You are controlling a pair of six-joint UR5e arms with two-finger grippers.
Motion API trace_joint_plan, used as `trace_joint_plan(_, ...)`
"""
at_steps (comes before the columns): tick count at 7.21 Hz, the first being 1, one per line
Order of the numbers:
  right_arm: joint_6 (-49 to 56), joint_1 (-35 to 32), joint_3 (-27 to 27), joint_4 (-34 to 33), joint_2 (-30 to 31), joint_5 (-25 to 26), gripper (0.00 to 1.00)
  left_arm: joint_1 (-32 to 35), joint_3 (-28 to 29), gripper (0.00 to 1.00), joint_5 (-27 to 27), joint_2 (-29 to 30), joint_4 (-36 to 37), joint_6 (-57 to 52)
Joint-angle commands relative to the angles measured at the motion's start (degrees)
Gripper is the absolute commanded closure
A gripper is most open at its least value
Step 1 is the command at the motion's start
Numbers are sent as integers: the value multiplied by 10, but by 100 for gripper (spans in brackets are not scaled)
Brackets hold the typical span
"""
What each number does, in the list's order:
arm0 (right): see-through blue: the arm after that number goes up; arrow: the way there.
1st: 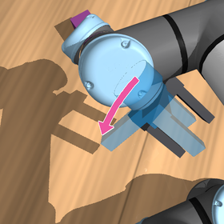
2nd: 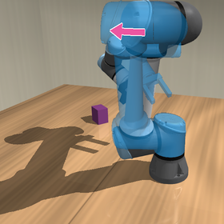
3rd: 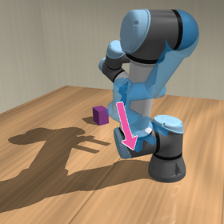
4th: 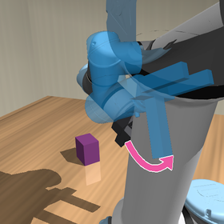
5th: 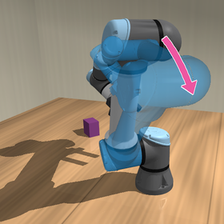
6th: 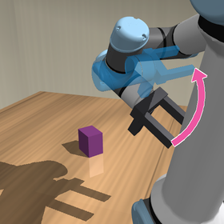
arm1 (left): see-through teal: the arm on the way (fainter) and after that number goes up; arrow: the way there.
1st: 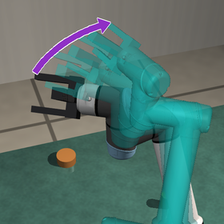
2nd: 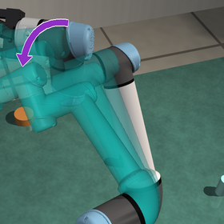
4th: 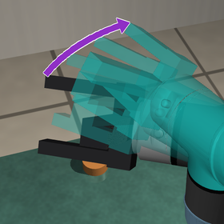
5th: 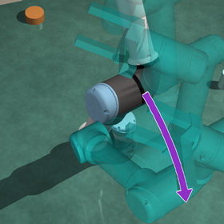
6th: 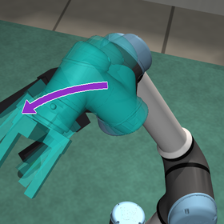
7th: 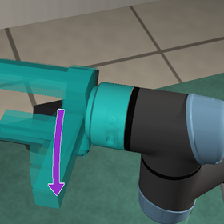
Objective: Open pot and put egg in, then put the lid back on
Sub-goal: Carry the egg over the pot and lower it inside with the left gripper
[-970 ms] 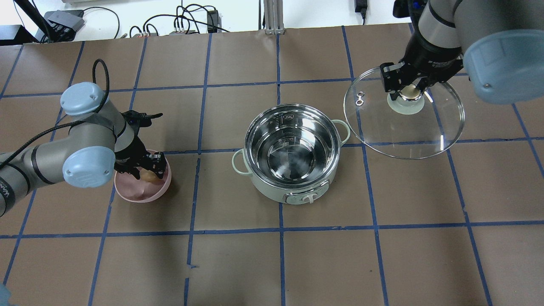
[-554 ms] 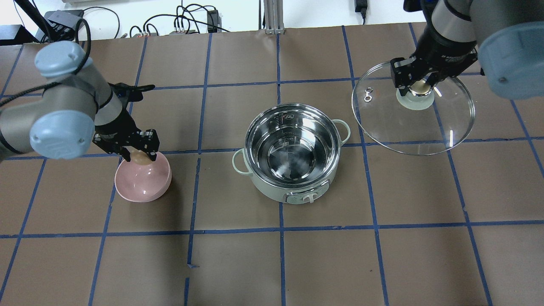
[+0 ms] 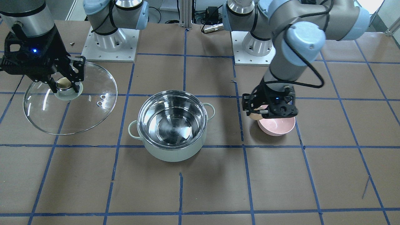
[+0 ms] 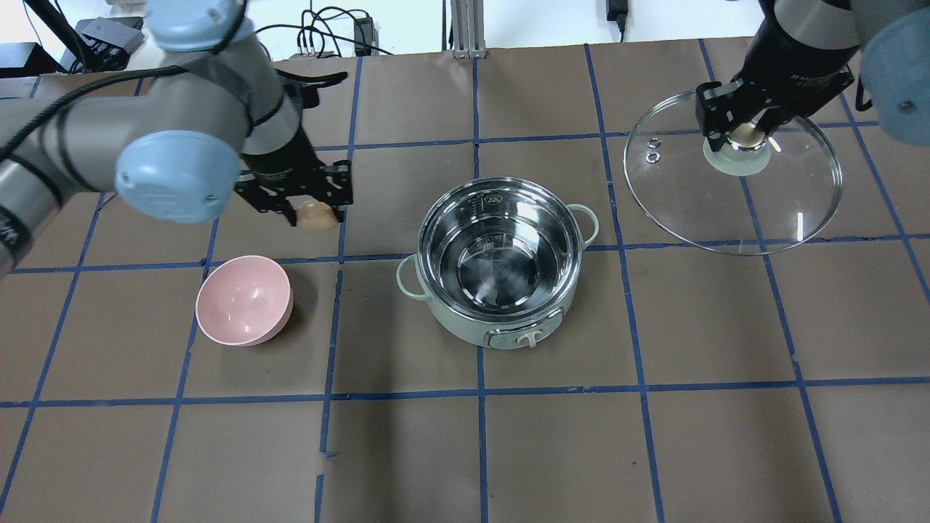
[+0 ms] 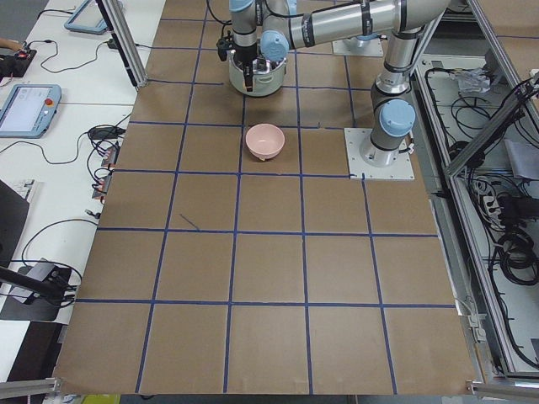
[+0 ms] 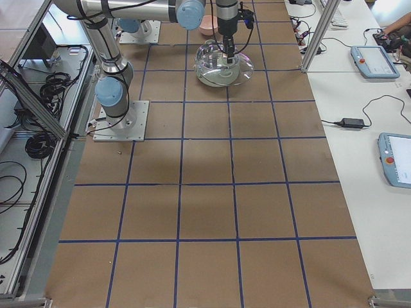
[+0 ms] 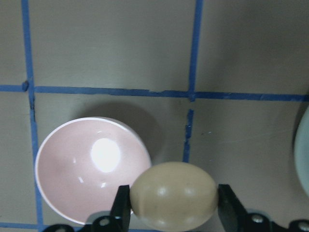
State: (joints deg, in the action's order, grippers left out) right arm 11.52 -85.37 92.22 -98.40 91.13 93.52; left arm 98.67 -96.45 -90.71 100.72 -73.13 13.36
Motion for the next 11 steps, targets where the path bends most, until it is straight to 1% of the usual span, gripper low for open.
trace_joint_plan(1,9,2,2,-5,-2,-5,66,126,68,71,1,78,42,135)
trace_joint_plan(2,10,2,2,-3,-2,-1,66,148,65,71,20,99,69,138)
trace_joint_plan(3,11,2,1,-1,0,0,66,151,59,71,46,114,90,142)
trace_joint_plan(4,11,3,1,0,0,1,66,154,53,71,54,126,100,136)
trace_joint_plan(6,11,5,1,0,1,-1,66,154,29,71,55,135,100,134)
trace_joint_plan(7,11,4,1,1,8,1,66,154,28,71,61,136,103,137)
trace_joint_plan(8,10,3,2,1,8,0,66,154,24,71,82,139,106,132)
trace_joint_plan(11,9,2,5,1,10,-4,66,154,20,71,86,145,107,128)
